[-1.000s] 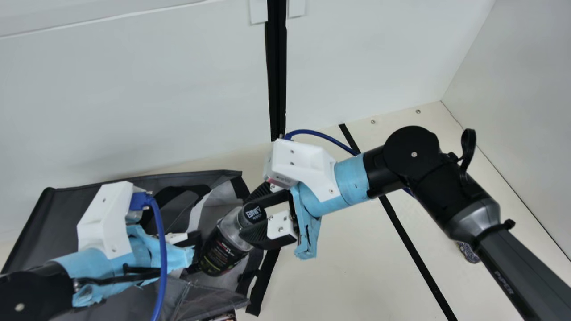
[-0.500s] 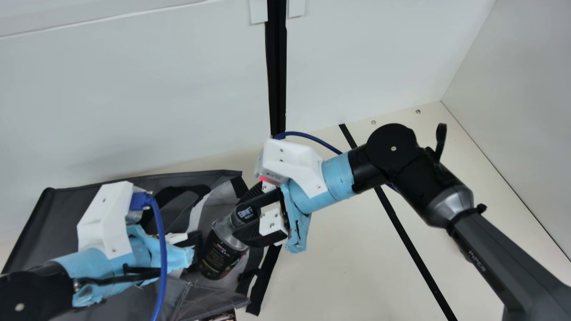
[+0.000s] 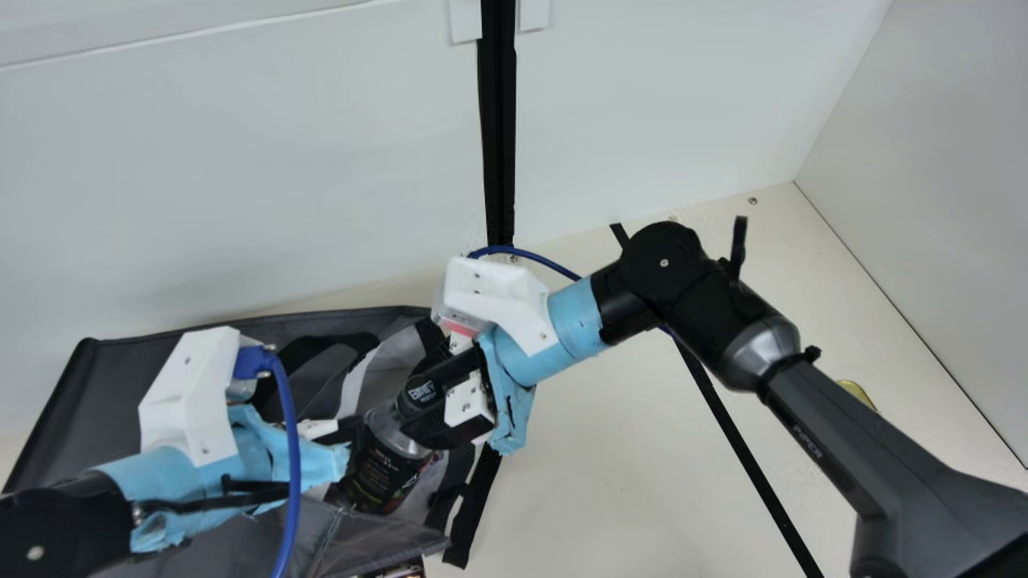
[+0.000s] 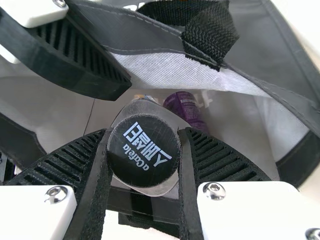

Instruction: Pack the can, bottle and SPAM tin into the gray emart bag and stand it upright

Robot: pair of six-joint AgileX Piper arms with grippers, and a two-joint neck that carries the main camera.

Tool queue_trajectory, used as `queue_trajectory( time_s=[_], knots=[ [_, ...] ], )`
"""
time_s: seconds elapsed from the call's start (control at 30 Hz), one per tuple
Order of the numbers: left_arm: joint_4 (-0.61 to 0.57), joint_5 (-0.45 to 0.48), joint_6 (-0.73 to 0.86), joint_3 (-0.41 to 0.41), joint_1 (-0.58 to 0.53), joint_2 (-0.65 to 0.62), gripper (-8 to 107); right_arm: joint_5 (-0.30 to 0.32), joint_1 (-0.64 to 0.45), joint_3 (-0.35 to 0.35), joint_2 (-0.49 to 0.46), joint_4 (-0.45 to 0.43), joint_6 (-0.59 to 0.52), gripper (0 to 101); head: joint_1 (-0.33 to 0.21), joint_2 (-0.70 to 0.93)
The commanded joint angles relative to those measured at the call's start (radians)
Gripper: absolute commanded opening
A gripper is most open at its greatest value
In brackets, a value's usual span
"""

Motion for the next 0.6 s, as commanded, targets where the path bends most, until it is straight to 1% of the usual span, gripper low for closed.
queue_trajectory(
  time_s=[0.0, 0.57],
  knots=[
    [0.000, 0.000, 0.000, 0.000, 0.000, 0.000, -8, 0.002, 0.005, -0.006, 0.012, -0.005, 0.005, 0, -0.021, -0.001],
    [0.000, 0.000, 0.000, 0.000, 0.000, 0.000, -8, 0.002, 0.059, -0.090, 0.129, 0.011, 0.074, 0, -0.021, -0.001]
  ],
)
